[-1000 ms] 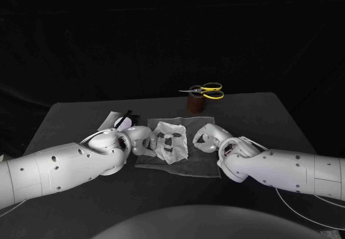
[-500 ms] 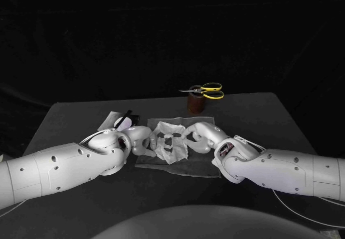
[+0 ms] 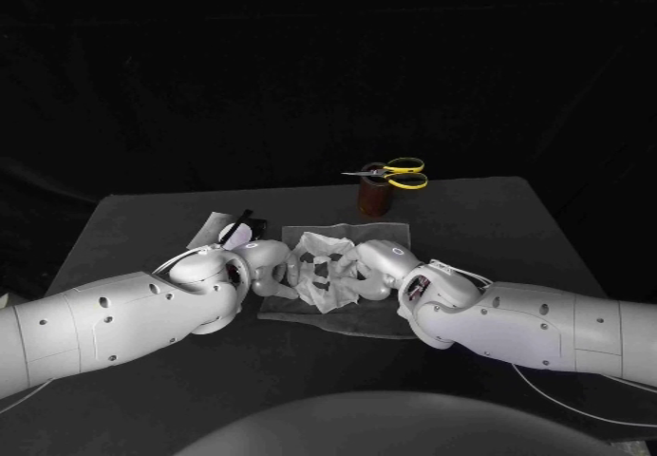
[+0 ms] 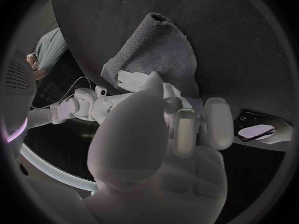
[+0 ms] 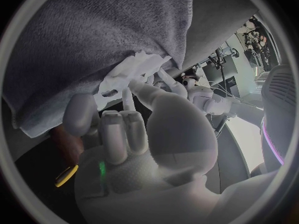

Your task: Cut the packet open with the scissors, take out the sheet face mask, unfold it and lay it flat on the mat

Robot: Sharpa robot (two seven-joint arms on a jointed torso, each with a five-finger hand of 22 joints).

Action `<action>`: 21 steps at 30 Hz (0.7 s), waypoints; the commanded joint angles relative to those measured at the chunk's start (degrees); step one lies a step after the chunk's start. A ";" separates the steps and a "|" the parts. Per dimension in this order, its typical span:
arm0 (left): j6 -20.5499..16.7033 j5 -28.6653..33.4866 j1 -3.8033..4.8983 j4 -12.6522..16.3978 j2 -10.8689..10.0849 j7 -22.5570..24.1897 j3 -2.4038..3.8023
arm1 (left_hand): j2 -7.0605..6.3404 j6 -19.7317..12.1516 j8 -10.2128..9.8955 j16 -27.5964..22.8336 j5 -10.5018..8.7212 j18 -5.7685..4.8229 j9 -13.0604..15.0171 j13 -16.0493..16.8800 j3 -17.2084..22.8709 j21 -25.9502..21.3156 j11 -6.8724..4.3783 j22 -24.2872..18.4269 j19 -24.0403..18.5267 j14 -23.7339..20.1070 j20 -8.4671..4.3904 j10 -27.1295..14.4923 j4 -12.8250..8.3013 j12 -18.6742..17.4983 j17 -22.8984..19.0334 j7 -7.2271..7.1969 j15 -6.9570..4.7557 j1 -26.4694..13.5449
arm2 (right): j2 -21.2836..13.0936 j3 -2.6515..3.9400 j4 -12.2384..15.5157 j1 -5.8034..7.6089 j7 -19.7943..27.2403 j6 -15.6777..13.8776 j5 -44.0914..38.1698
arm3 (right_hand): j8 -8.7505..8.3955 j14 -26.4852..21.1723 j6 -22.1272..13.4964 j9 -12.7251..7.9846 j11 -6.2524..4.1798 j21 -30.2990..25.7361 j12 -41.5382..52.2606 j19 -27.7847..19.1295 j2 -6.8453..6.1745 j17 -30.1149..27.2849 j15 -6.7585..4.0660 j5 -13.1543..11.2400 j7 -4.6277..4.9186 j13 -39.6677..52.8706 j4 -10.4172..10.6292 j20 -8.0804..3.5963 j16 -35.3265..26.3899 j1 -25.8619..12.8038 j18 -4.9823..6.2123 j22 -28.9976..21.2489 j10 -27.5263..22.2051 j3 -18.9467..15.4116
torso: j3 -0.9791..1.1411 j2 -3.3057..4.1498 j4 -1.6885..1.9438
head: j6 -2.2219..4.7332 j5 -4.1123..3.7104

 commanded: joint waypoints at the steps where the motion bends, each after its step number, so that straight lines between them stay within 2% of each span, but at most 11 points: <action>1: 2.05 0.26 -0.17 0.11 0.05 0.24 -0.17 | 0.56 -0.31 0.30 0.21 -0.32 -0.50 0.03 0.04 -0.04 0.23 0.00 0.11 0.31 5.31 -0.07 0.28 0.01 0.26 13.02 -0.07 -0.19 -0.06 | 0.37 0.01 -0.57 -0.21 -3.30 2.96 -3.90 | -0.25 5.99 0.64 -0.19 0.49 -0.10 0.20 0.01 -0.75 15.04 0.56 0.26 0.00 15.05 -0.08 0.40 0.37 -0.34 0.95 0.18 6.08 -0.68 | -0.01 0.00 0.03 | 0.00 -0.03; 6: 2.07 0.27 -0.17 0.13 0.04 0.23 -0.17 | 0.56 -0.31 0.30 0.21 -0.32 -0.50 0.03 0.04 -0.04 0.23 0.00 0.11 0.31 5.31 -0.07 0.28 0.01 0.26 13.02 -0.07 -0.19 -0.06 | 0.43 0.01 -1.00 -0.50 -4.97 2.31 -5.32 | -0.14 5.99 1.57 -0.35 0.53 -0.05 0.20 0.08 -0.79 15.04 0.62 0.29 0.04 15.05 -0.20 0.44 0.37 -0.15 0.93 0.28 6.08 -0.98 | -0.01 -0.03 -0.04 | 0.00 0.05; 10: 2.14 0.28 -0.17 0.13 -0.03 0.21 -0.17 | 0.56 -0.31 0.30 0.21 -0.32 -0.50 0.03 0.04 -0.04 0.23 0.00 0.11 0.31 5.31 -0.07 0.28 0.01 0.26 13.02 -0.07 -0.19 -0.06 | -0.04 0.01 -0.99 -0.67 -5.55 0.59 -6.70 | -0.08 5.99 2.47 -0.55 0.53 0.00 0.20 0.15 -0.69 15.04 0.61 0.32 0.03 15.05 -0.64 0.44 0.37 0.54 0.91 0.40 6.08 -1.00 | -0.03 -0.07 -0.09 | 0.00 0.11; 17: 2.26 0.28 -0.17 0.15 -0.19 0.17 -0.17 | 0.56 -0.31 0.30 0.21 -0.32 -0.50 0.03 0.04 -0.04 0.23 0.00 0.11 0.31 5.31 -0.07 0.28 0.01 0.26 13.02 -0.07 -0.19 -0.06 | -1.25 0.01 -0.73 -0.92 -5.00 -2.39 -8.40 | -0.06 5.99 3.96 -0.97 0.50 0.44 0.20 0.52 -0.32 15.04 0.54 0.43 -0.03 15.05 -1.64 0.39 0.37 2.02 0.81 0.89 6.08 -0.71 | 0.03 -0.04 -0.08 | 0.00 0.13; 21: 2.41 0.28 -0.17 0.15 -0.28 0.11 -0.17 | 0.65 -0.39 0.36 0.22 -0.33 -0.51 0.04 0.06 -0.03 0.25 0.02 0.14 0.31 5.31 -0.06 0.25 0.03 0.33 13.05 -0.04 -0.18 -0.03 | -1.83 0.01 -0.64 -0.98 -4.77 -3.10 -8.88 | -0.05 5.99 4.17 -1.02 0.48 0.47 0.20 0.55 -0.26 15.04 0.53 0.46 -0.06 15.05 -1.72 0.38 0.37 2.14 0.80 0.94 6.08 -0.69 | 0.04 -0.02 -0.08 | 0.00 0.15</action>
